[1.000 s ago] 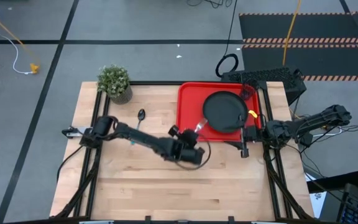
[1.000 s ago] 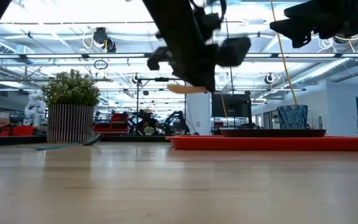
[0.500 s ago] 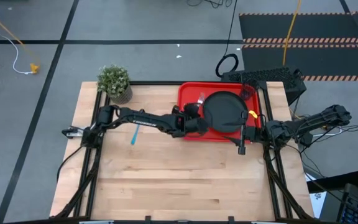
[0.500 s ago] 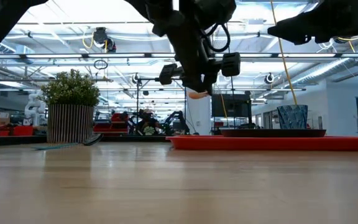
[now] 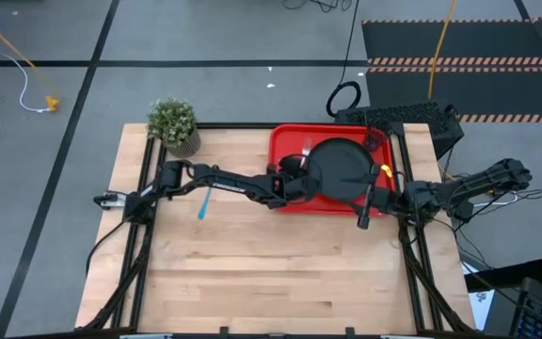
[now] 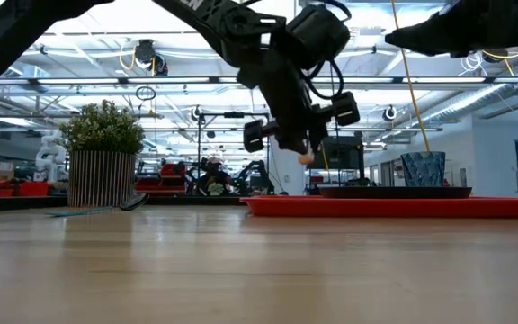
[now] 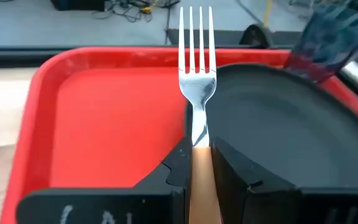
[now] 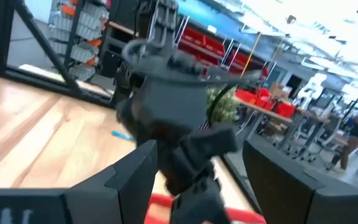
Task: Pick and place plate/cup/fork/spoon on tray
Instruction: Put the yellow fork to the left of the black plate on the red tray
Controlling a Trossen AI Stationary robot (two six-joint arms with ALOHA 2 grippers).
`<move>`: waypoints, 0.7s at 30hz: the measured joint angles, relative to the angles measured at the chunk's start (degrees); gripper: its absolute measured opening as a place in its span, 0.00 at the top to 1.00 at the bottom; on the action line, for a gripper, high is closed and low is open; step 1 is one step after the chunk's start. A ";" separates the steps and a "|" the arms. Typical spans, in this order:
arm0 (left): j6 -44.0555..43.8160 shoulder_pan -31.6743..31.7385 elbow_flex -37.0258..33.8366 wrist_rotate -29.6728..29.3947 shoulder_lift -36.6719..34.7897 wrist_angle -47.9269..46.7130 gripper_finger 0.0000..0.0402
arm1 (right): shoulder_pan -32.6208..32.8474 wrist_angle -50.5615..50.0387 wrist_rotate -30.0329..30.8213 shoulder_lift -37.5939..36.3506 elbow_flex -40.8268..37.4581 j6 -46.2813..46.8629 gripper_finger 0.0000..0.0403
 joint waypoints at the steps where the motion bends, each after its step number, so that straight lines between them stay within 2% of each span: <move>1: -0.33 0.15 0.00 -0.19 0.03 -0.23 0.88 | 0.00 0.67 -0.02 -0.15 0.00 -0.62 0.43; 6: -2.32 1.87 0.00 -0.43 0.38 -0.83 0.88 | 0.01 3.08 1.34 -0.35 0.00 -3.51 0.43; 15: -6.69 5.35 -0.07 6.41 3.21 -0.72 0.88 | 0.00 3.88 1.60 -0.32 0.00 -6.82 0.43; 21: -7.94 5.52 -0.02 7.49 4.25 -0.09 0.88 | 0.00 3.94 1.60 -0.32 0.00 -6.89 0.43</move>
